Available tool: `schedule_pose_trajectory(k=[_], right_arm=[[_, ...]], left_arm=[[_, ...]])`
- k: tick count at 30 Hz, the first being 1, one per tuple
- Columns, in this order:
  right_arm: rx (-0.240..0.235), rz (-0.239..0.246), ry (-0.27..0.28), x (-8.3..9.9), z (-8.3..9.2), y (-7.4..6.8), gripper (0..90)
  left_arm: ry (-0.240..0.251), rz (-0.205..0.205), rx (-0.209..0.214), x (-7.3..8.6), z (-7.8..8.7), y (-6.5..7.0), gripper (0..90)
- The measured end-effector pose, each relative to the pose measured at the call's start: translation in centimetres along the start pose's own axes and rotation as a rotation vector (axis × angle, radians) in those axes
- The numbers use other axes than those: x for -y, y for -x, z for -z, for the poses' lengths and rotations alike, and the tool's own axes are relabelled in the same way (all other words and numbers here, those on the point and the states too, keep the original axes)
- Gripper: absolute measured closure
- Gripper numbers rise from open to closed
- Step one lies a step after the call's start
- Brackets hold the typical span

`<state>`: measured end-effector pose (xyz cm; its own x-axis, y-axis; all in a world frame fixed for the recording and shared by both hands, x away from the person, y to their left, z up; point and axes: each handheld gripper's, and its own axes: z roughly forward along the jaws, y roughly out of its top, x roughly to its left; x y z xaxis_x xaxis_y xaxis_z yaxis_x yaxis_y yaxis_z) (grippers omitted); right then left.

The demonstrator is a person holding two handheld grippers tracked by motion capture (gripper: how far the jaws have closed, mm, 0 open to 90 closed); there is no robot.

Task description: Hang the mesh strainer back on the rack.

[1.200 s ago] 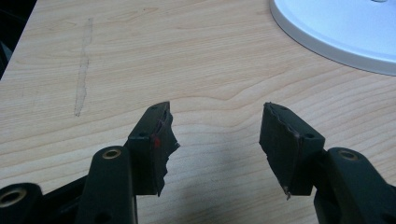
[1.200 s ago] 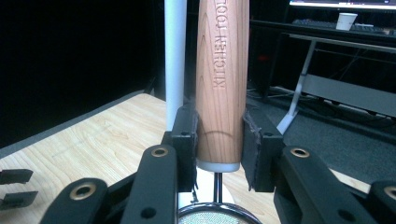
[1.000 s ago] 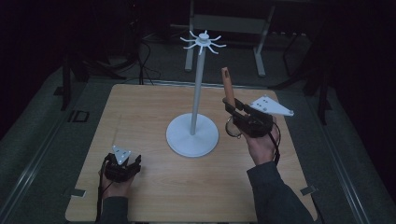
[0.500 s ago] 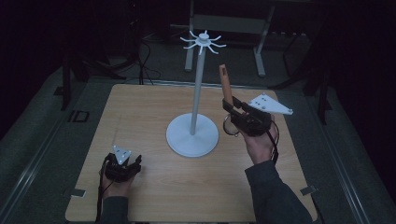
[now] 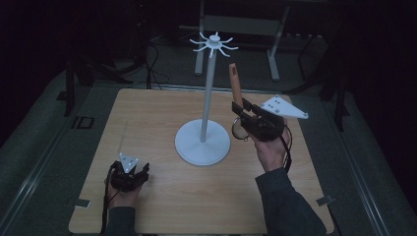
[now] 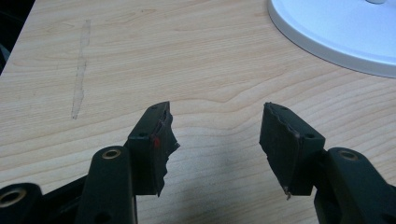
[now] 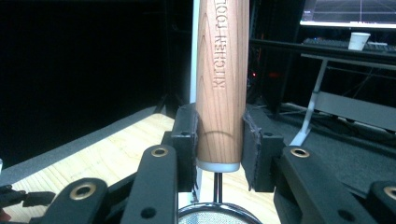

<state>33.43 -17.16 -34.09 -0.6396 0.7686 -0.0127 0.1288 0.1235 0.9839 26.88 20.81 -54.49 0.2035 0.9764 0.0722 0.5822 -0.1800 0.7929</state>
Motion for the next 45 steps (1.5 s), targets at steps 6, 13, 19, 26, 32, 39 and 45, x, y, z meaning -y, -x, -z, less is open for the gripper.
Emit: schedule_pose_trajectory(k=[6,13,19,26,32,39,45], right_arm=[[-0.011,0.011,0.027,-0.5,0.1,-0.3,69.1],[-0.015,0.008,0.05,-1.1,0.0,-0.5,69.1],[-0.012,0.014,0.065,-1.6,0.0,-0.6,69.1],[-0.007,0.016,0.071,-2.0,-0.2,-0.7,69.1],[-0.002,0.009,0.07,-2.5,-0.7,-0.6,69.1],[-0.01,0.003,0.064,-2.7,-1.2,-0.5,69.1],[-0.013,-0.007,0.06,-2.9,-1.4,-0.4,69.1]], left_arm=[[-0.001,-0.001,0.0,0.0,0.0,0.0,44.0],[-0.003,0.0,0.001,0.0,0.0,0.0,43.9],[-0.005,0.001,0.003,0.0,-0.1,0.0,43.7],[-0.004,0.001,0.002,0.0,-0.1,0.0,43.7],[-0.004,0.001,0.003,0.0,-0.1,0.0,43.7],[-0.004,0.001,0.002,0.0,-0.1,0.0,43.6],[-0.004,0.001,0.002,0.0,-0.1,0.0,43.7]])
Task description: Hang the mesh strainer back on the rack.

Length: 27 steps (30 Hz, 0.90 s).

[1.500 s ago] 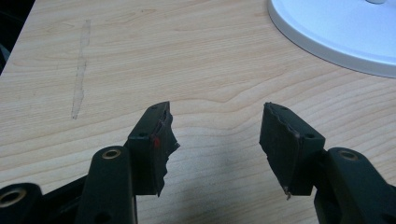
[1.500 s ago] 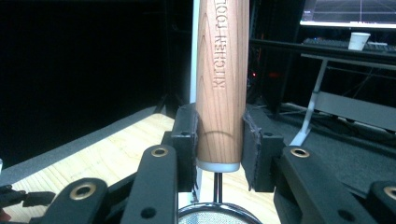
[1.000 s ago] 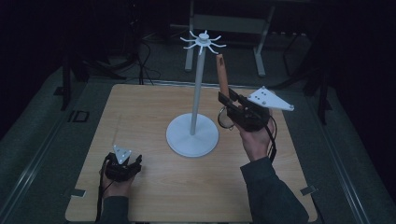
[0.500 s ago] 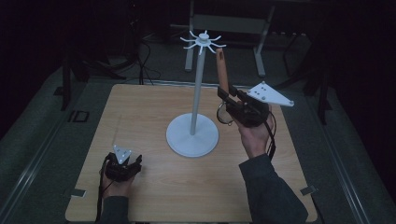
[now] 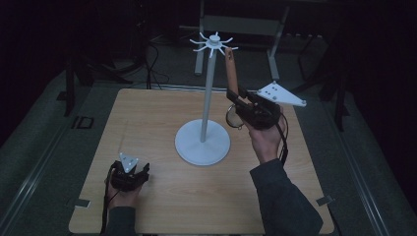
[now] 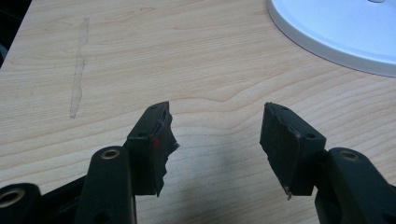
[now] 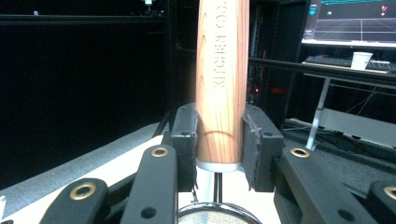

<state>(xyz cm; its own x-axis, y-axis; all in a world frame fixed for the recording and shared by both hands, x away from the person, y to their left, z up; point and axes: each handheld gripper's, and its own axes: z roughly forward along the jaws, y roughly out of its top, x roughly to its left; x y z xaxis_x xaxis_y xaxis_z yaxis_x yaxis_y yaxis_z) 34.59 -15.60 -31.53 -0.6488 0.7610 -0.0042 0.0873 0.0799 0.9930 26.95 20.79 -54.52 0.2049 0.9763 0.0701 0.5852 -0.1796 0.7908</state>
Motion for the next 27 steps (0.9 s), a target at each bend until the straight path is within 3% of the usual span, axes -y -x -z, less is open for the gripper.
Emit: schedule_pose_trajectory(k=[27], right_arm=[[-0.004,-0.007,-0.017,0.02,-1.06,0.02,69.0]], left_arm=[[-0.003,-0.003,0.0,-0.02,-0.05,0.01,43.6]])
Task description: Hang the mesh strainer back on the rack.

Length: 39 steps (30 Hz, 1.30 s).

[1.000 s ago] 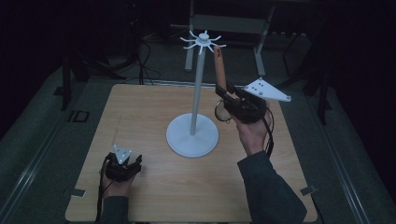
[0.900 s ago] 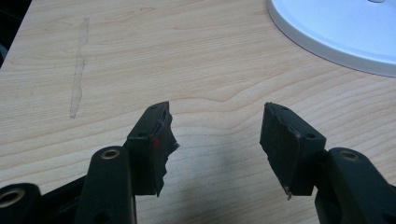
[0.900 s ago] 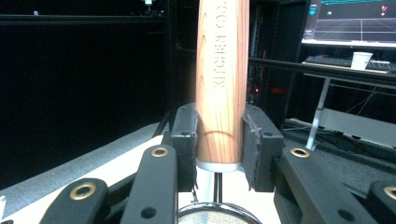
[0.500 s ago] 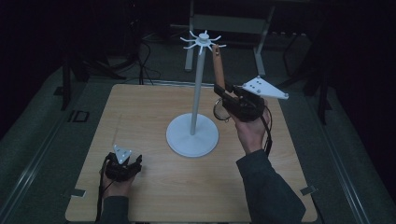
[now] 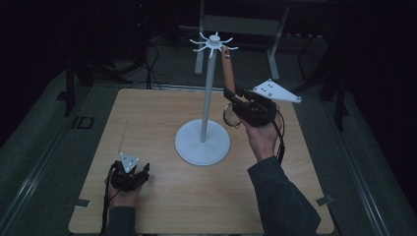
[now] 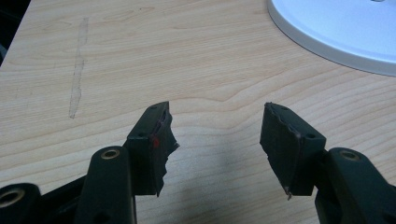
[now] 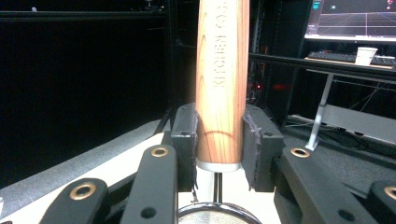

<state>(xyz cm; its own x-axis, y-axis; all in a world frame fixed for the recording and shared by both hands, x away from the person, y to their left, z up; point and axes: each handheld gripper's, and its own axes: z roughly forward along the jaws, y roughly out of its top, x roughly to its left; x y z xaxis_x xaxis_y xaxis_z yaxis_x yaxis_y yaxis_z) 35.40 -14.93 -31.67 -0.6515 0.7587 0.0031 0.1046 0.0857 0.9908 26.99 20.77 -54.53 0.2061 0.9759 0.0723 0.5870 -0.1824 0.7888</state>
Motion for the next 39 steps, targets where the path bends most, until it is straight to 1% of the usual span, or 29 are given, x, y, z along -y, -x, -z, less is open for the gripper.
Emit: schedule_pose_trajectory(k=[10,19,24,32,38,39], right_arm=[[-0.004,-0.007,-0.012,0.23,-0.49,-0.04,68.9],[-0.004,-0.012,-0.012,0.55,-0.52,-0.03,68.9],[0.0,-0.011,-0.021,0.88,-0.62,0.03,68.7],[-0.003,-0.013,-0.02,0.95,-0.68,0.02,68.4],[-0.003,-0.013,-0.021,0.96,-0.7,0.0,67.3],[-0.001,-0.016,-0.02,0.96,-0.68,0.0,65.8]], left_arm=[[0.002,0.002,0.0,-0.01,0.02,-0.06,43.6],[0.001,0.002,0.001,-0.01,0.04,-0.07,43.5],[0.001,0.002,0.0,-0.02,0.04,-0.06,43.5],[0.001,0.003,0.001,-0.02,0.03,-0.07,43.4],[0.002,0.003,0.001,-0.02,0.04,-0.08,43.4],[0.002,0.002,0.002,-0.02,0.04,-0.07,43.4]])
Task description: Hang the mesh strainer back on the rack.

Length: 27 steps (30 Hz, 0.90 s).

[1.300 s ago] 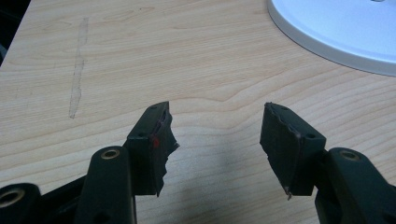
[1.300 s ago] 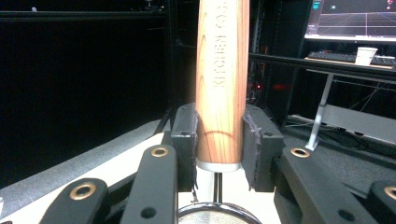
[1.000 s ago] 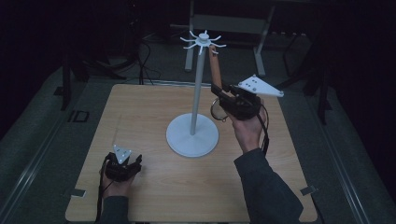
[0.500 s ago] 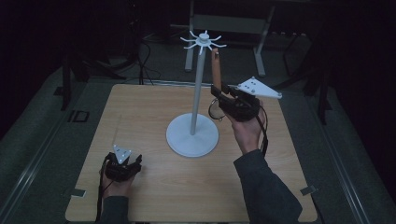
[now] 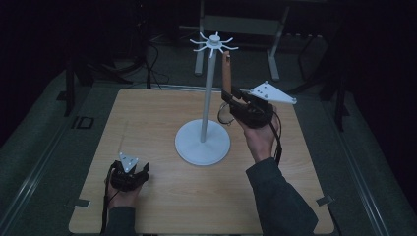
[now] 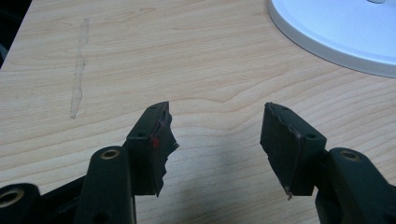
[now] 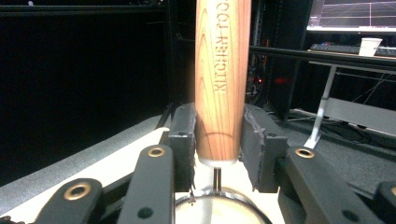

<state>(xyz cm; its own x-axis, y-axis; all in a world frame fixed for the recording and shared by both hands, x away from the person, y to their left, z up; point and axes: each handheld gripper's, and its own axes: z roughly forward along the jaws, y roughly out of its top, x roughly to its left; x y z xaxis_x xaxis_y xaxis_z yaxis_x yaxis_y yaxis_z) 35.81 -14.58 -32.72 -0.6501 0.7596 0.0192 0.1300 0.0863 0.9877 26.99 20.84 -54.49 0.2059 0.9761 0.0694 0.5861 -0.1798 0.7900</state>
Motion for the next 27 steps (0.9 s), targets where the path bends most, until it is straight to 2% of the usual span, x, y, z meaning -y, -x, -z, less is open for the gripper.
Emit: schedule_pose_trajectory(k=[6,11,27], right_arm=[[-0.003,0.017,-0.002,0.02,0.09,0.01,59.9],[0.002,0.011,0.001,0.05,0.15,-0.03,56.5],[0.016,0.006,-0.009,0.09,0.5,0.34,53.3]], left_arm=[[-0.001,-0.001,-0.001,0.0,-0.03,0.02,43.4],[0.001,-0.001,-0.001,0.0,-0.02,0.03,43.3],[-0.003,-0.001,0.0,-0.02,-0.09,0.09,43.3]])
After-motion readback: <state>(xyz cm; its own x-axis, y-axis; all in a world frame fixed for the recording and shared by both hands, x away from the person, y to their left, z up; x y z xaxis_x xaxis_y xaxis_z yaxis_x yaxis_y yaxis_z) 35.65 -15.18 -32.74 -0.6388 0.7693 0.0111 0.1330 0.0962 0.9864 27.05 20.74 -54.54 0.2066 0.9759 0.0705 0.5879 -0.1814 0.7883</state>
